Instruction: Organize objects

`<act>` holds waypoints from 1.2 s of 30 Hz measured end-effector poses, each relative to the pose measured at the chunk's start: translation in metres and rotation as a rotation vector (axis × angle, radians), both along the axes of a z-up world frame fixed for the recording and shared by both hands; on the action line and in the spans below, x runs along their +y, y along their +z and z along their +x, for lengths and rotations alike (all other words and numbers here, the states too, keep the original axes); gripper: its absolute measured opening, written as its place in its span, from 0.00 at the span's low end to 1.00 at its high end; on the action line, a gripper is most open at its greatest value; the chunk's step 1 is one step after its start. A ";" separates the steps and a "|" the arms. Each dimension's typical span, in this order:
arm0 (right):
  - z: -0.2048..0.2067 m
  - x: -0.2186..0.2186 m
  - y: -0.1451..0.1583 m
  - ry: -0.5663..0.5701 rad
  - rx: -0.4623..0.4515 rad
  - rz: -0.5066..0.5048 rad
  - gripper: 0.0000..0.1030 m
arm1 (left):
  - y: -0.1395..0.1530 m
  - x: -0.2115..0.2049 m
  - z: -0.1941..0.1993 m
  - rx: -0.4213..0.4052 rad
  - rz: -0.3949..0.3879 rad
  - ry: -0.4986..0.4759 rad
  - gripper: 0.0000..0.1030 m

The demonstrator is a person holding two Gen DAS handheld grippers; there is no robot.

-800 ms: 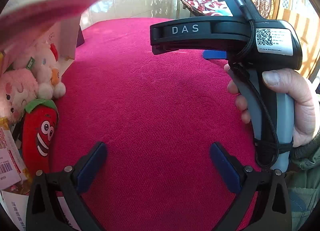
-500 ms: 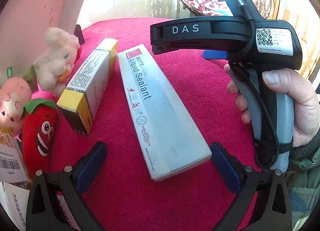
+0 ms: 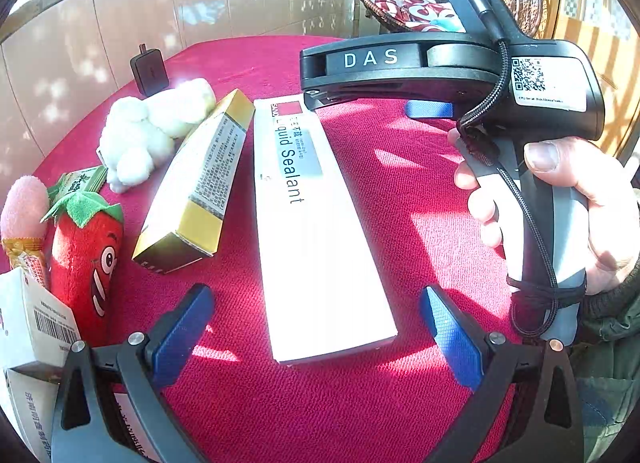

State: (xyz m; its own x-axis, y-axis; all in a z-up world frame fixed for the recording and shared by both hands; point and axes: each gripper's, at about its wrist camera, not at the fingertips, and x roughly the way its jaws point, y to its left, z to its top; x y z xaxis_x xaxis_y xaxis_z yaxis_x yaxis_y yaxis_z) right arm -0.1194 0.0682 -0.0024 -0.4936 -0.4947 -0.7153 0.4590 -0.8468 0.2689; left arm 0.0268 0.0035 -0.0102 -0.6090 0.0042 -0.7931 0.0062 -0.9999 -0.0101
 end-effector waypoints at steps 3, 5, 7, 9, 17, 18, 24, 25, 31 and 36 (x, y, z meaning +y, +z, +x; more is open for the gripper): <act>0.000 0.000 0.000 0.000 -0.001 -0.005 1.00 | 0.000 -0.001 -0.001 -0.001 0.000 0.001 1.00; 0.000 0.000 0.001 0.000 -0.002 -0.009 1.00 | -0.001 -0.001 0.000 0.000 0.001 0.001 1.00; -0.001 0.001 0.001 0.000 -0.003 -0.013 1.00 | 0.000 -0.001 0.000 0.000 0.000 0.001 1.00; 0.000 0.001 0.001 0.000 -0.002 -0.010 1.00 | 0.001 -0.001 -0.001 -0.001 0.000 0.002 1.00; 0.001 -0.002 0.001 0.001 -0.001 -0.001 1.00 | 0.002 0.001 -0.001 -0.001 0.000 0.004 1.00; 0.001 -0.003 0.001 0.001 -0.001 0.000 1.00 | 0.002 0.001 -0.001 -0.001 0.000 0.005 1.00; 0.001 -0.003 0.001 0.001 -0.003 -0.008 1.00 | 0.002 0.001 -0.001 -0.001 0.000 0.007 1.00; 0.002 -0.004 0.001 0.001 -0.003 -0.007 1.00 | 0.002 0.002 0.000 -0.001 0.000 0.007 1.00; 0.001 -0.003 0.001 0.001 -0.004 -0.014 1.00 | 0.002 0.001 0.000 -0.001 0.000 0.009 1.00; 0.002 -0.002 0.001 0.000 -0.004 -0.019 1.00 | 0.002 0.005 -0.004 -0.002 -0.001 0.010 1.00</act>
